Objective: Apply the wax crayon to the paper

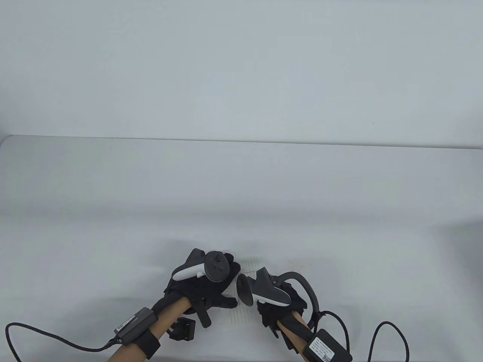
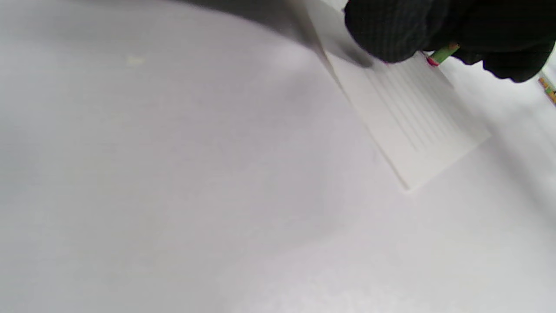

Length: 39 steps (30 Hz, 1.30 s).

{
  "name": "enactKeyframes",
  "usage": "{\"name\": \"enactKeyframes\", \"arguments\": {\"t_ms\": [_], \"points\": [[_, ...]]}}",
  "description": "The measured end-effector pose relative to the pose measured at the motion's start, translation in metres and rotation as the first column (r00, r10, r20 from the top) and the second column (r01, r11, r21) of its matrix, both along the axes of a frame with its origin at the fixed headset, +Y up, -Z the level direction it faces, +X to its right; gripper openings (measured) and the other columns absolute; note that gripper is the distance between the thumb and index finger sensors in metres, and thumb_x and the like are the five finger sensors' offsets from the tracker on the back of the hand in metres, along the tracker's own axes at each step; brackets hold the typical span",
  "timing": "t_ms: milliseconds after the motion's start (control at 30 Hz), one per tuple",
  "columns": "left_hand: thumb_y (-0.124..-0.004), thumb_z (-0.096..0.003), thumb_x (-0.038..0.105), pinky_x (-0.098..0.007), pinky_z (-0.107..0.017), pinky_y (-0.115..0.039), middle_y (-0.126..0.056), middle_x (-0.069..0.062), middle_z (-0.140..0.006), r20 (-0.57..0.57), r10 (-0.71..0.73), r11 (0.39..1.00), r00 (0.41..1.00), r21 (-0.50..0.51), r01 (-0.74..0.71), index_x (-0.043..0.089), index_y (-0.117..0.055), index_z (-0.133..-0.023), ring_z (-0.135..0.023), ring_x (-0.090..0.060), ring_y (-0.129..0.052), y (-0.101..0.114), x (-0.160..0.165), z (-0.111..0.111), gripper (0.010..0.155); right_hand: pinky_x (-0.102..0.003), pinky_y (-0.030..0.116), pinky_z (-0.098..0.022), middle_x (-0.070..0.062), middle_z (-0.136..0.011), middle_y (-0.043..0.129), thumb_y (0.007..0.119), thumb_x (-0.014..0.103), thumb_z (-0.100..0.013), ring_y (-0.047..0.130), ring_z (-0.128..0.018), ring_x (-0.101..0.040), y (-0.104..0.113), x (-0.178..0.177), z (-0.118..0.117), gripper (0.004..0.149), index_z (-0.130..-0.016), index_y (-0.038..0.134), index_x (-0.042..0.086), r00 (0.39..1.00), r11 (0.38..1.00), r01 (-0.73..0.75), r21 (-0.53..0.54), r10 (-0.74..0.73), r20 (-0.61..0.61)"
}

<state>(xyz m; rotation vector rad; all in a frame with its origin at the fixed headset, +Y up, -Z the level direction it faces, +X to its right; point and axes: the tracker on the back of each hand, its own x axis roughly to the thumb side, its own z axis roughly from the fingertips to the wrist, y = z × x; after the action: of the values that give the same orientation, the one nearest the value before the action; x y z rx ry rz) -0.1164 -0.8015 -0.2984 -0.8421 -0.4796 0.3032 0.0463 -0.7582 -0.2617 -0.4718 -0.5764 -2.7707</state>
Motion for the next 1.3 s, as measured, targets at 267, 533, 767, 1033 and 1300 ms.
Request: {"name": "enactKeyframes", "arguments": {"t_ms": [267, 533, 767, 1033, 1300], "points": [[-0.066, -0.0577, 0.049, -0.056, -0.066, 0.023, 0.019, 0.013, -0.115, 0.022, -0.087, 0.983, 0.996, 0.163, 0.082, 0.038, -0.007, -0.115, -0.105, -0.018, 0.028, 0.012, 0.006, -0.004, 0.083, -0.039, 0.08, -0.047, -0.011, -0.078, 0.083, 0.071, 0.024, -0.054, 0.09, -0.051, -0.011, 0.0, 0.001, 0.001, 0.038, -0.091, 0.074, 0.015, 1.0, 1.0, 0.0, -0.003, 0.0, 0.003], [-0.062, -0.0597, 0.048, -0.057, -0.069, 0.018, 0.015, 0.013, -0.117, 0.024, -0.045, 0.997, 0.999, 0.068, 0.043, 0.038, -0.001, -0.112, -0.109, -0.02, 0.02, 0.005, 0.002, -0.006, 0.081, -0.04, 0.077, -0.052, -0.01, -0.087, 0.077, 0.067, 0.027, -0.057, 0.088, -0.059, -0.014, 0.007, 0.006, 0.001, 0.041, -0.097, 0.066, 0.017, 0.995, 0.996, 0.088, 0.002, -0.088, 0.04], [-0.061, -0.0597, 0.049, -0.057, -0.069, 0.018, 0.017, 0.015, -0.115, 0.022, -0.034, 0.998, 0.999, 0.044, 0.033, 0.04, 0.001, -0.111, -0.108, -0.018, 0.022, 0.004, 0.001, -0.006, 0.081, -0.035, 0.085, -0.036, -0.007, -0.066, 0.093, 0.072, 0.03, -0.055, 0.096, -0.038, -0.007, 0.009, -0.004, 0.002, 0.039, -0.092, 0.072, 0.018, 0.929, 0.928, 0.369, 0.04, -0.369, -0.011], [-0.06, -0.0597, 0.049, -0.056, -0.069, 0.019, 0.019, 0.016, -0.115, 0.021, -0.028, 0.999, 0.999, 0.033, 0.028, 0.041, 0.002, -0.11, -0.107, -0.017, 0.024, 0.003, 0.0, -0.006, 0.081, -0.033, 0.085, -0.03, -0.004, -0.053, 0.096, 0.072, 0.032, -0.055, 0.093, -0.028, -0.004, -0.002, -0.013, 0.003, 0.04, -0.09, 0.077, 0.014, 0.92, 0.92, 0.392, 0.011, -0.392, -0.02], [-0.06, -0.0597, 0.049, -0.056, -0.069, 0.019, 0.019, 0.016, -0.114, 0.022, -0.03, 0.999, 0.999, 0.03, 0.03, 0.04, 0.003, -0.11, -0.107, -0.017, 0.024, 0.003, 0.0, -0.006, 0.081, -0.034, 0.085, -0.03, -0.004, -0.051, 0.096, 0.074, 0.031, -0.054, 0.093, -0.027, -0.005, -0.001, -0.02, 0.005, 0.039, -0.088, 0.079, 0.014, 0.941, 0.941, 0.336, 0.044, -0.334, -0.046]]}}
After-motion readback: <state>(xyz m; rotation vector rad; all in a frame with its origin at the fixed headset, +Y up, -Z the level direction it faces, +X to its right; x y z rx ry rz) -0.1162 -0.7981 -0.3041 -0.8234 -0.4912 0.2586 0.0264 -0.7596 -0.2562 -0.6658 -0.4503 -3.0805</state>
